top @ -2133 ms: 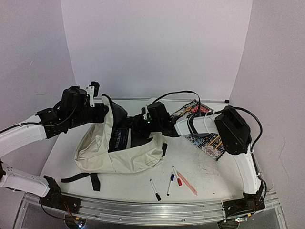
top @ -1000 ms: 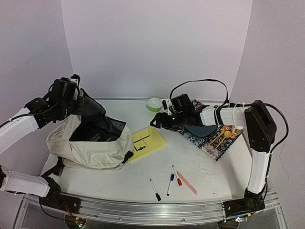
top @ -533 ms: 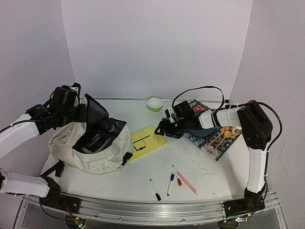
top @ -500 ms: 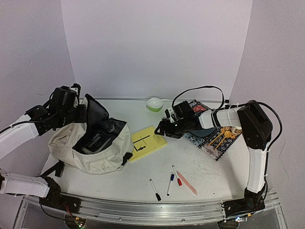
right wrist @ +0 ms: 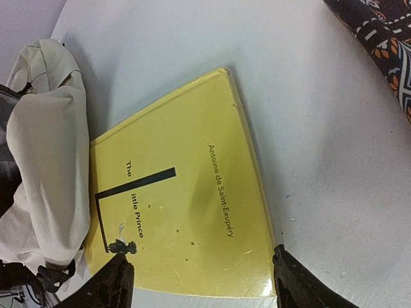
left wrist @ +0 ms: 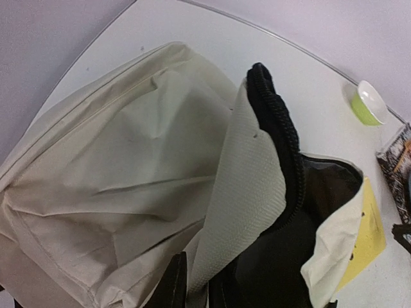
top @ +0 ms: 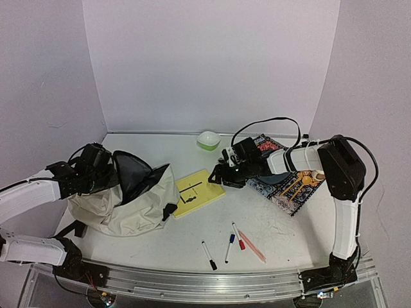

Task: Pack the student bag
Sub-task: Place the largest pocket of the bag in the student bag.

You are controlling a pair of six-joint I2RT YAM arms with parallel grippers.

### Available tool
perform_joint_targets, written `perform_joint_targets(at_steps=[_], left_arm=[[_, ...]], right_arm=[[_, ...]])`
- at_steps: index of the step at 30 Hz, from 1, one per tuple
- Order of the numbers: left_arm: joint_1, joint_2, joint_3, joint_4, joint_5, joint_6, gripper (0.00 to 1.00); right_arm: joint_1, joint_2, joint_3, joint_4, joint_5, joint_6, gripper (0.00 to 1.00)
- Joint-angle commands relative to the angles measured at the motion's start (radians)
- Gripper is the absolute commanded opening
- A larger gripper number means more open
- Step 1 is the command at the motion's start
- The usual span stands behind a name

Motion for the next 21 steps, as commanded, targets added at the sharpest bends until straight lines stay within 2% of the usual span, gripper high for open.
perform_joint_targets(at_steps=[1,8,13,21], left_arm=[[0.03,0.068,-0.024,0.046,-0.115,-0.117,0.16],[0.088,0.198,0.012,0.072,-0.201,-0.075,0.35],[0.111,0.264,0.077,0.07,-0.195,-0.015,0.56],[0.111,0.197,0.251,0.019,-0.128,0.146,0.8]], right_arm=[[-0.003,-0.005,-0.016,0.007,-0.018,-0.017,0.75],[-0.002,-0.015,-0.029,0.013,-0.018,-0.023,0.75],[-0.003,-0.023,-0.029,0.013,-0.013,-0.028,0.75],[-0.011,-0.019,-0.028,0.012,-0.015,-0.03,0.75]])
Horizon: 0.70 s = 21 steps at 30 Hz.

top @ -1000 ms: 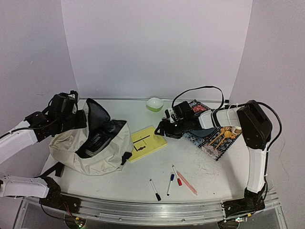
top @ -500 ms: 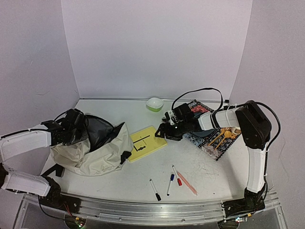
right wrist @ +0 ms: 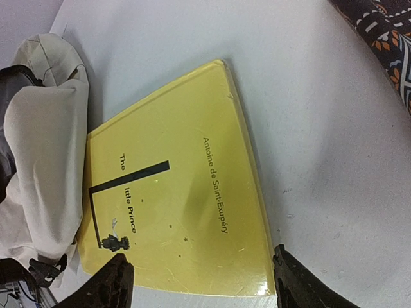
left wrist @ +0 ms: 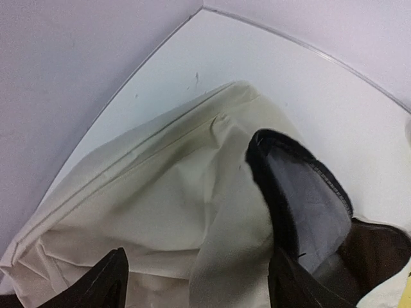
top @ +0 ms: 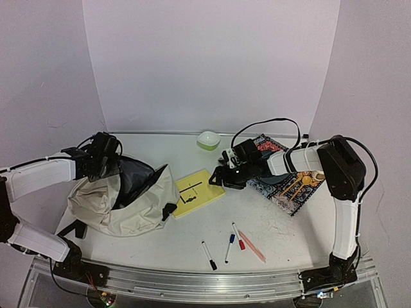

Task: Pack the student bag
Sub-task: Place the largest pocket of the bag in the student bag, then move the book to the center of the board.

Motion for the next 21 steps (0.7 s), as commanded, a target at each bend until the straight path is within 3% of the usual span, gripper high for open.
perform_joint_targets(at_steps=[1,8,13,21], left_arm=[[0.003,-0.073,0.158,-0.02,0.034,0.132,0.82],[0.002,-0.091,0.33,-0.098,0.146,0.224,0.85],[-0.016,-0.056,0.378,-0.096,0.342,0.234,0.83],[-0.218,0.058,0.445,-0.085,0.387,0.223,0.82]], right_arm=[[-0.01,-0.017,-0.008,-0.002,-0.012,-0.011,0.75],[-0.027,0.001,-0.014,-0.001,-0.026,-0.004,0.75],[-0.034,0.011,-0.021,0.003,-0.047,-0.004,0.74],[-0.044,0.053,-0.021,0.03,-0.102,0.017,0.72]])
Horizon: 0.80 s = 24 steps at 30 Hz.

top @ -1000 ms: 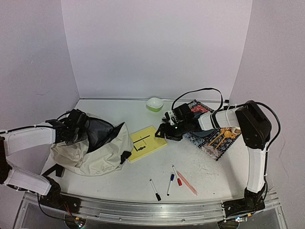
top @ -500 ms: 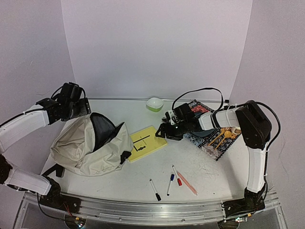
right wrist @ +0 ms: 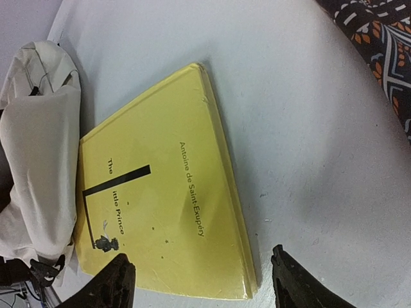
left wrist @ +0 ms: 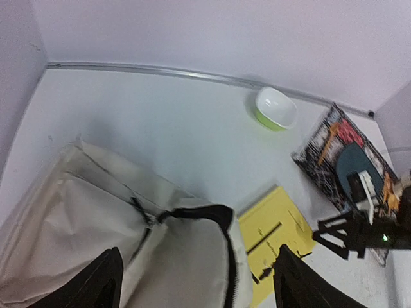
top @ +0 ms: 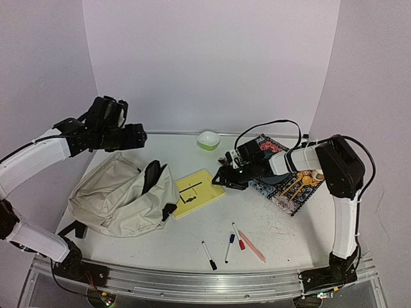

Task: Pack the student bag
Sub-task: Move the book to the center of the board.

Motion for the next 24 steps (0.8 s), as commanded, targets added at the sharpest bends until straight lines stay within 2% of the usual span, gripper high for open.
perform_joint_targets(at_steps=[1,13,16,24], left_arm=[[-0.114,0.07,0.077,0.005,0.066,0.004,0.82],[-0.341,0.3,0.152,0.109,0.062,0.053,0.82],[-0.359,0.365,0.156,0.14,0.086,0.033,0.8],[-0.36,0.514,0.118,0.231,0.157,-0.026,0.67]], right_arm=[[-0.006,0.042,-0.008,0.015,-0.055,0.015,0.72],[-0.014,0.058,-0.012,0.041,-0.145,0.021,0.6],[-0.014,0.049,-0.013,0.047,-0.166,0.022,0.55],[-0.025,0.038,-0.027,0.085,-0.217,0.041,0.4]])
